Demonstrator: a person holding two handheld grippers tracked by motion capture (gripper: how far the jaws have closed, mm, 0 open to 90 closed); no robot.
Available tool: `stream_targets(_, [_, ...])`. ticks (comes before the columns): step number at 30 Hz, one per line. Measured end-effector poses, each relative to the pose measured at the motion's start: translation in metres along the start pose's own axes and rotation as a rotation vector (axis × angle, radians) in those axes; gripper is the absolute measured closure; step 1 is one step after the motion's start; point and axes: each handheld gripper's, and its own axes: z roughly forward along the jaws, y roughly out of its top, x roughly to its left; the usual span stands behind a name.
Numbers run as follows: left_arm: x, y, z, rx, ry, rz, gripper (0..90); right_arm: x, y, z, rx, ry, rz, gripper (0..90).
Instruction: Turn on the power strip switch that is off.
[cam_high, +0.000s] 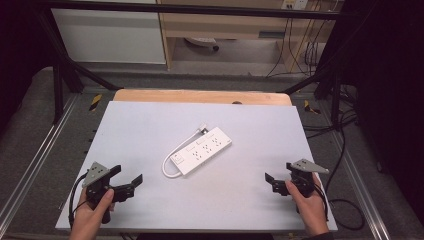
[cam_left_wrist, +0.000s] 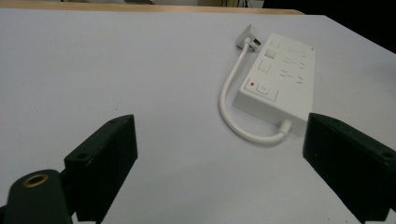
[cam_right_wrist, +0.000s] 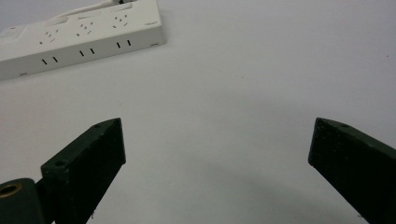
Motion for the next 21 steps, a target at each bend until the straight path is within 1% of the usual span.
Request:
stream_targets(2, [-0.001, 0.0, 0.0, -0.007, -0.006, 0.0, 9.9, 0.001, 0.001, 0.0, -0.012, 0.002, -0.005, 4.3])
stream_targets(7, [-0.003, 0.0, 0.0, -0.002, -0.013, 0.008, 9.6, 0.001, 0.002, -0.001, -0.011, 0.005, -0.004, 3.8])
stream_targets(11, [-0.002, 0.0, 0.0, -0.004, -0.01, -0.001, 9.5, 0.003, 0.005, -0.001, -0.026, 0.024, -0.001, 2.8])
stream_targets(13, [-0.001, 0.0, 0.0, -0.003, -0.01, -0.001, 9.4, 0.005, 0.006, -0.002, -0.042, 0.037, -0.009, 2.5])
stream_targets(14, [-0.001, 0.0, 0.0, -0.003, -0.009, 0.0, 9.4, 0.005, 0.006, -0.002, -0.042, 0.037, -0.009, 2.5])
stream_targets(17, [-0.002, 0.0, 0.0, 0.002, -0.01, 0.004, 9.3, 0.008, 0.008, -0.004, -0.061, 0.045, -0.022, 2.5])
stream_targets(18, [-0.002, 0.0, 0.0, 0.005, -0.009, 0.008, 9.3, 0.012, 0.009, -0.006, -0.07, 0.055, -0.025, 2.6])
stream_targets(21, [-0.001, 0.0, -0.002, 0.001, -0.003, 0.015, 9.1, 0.015, 0.011, -0.007, -0.081, 0.056, -0.03, 2.8])
